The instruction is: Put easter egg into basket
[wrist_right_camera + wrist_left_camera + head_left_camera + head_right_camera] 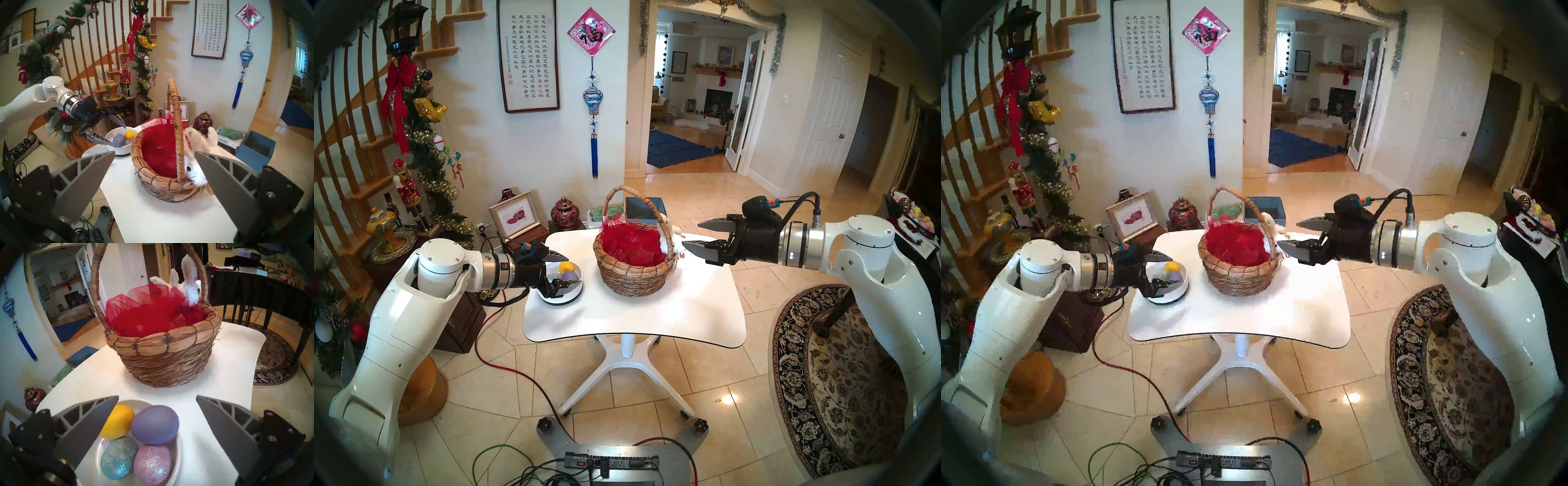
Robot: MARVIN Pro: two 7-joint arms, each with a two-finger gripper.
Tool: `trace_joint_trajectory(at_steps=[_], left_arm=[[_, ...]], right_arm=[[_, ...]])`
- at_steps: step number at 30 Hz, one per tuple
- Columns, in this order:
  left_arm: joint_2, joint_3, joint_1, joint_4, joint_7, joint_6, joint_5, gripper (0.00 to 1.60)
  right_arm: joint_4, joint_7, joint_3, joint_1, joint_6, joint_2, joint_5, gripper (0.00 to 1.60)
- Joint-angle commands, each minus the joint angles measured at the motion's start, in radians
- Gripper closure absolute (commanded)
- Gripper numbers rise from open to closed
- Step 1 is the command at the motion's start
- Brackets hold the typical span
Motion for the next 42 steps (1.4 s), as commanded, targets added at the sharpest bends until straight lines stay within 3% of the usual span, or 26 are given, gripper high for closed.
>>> trace_joint_trajectory(at_steps=[1, 42], left_arm=[[-0.009, -0.002, -0.029, 0.011, -0.019, 0.008, -0.021, 0.0], [-0.022, 0.019, -0.051, 0.064, -0.031, -0.007, 0.033, 0.0]], right_arm=[[0.0, -0.003, 0.006, 0.007, -0.003, 0.002, -0.002, 0.0], [0.0, -0.006, 0.003, 0.007, -0.007, 0.006, 0.003, 0.0]])
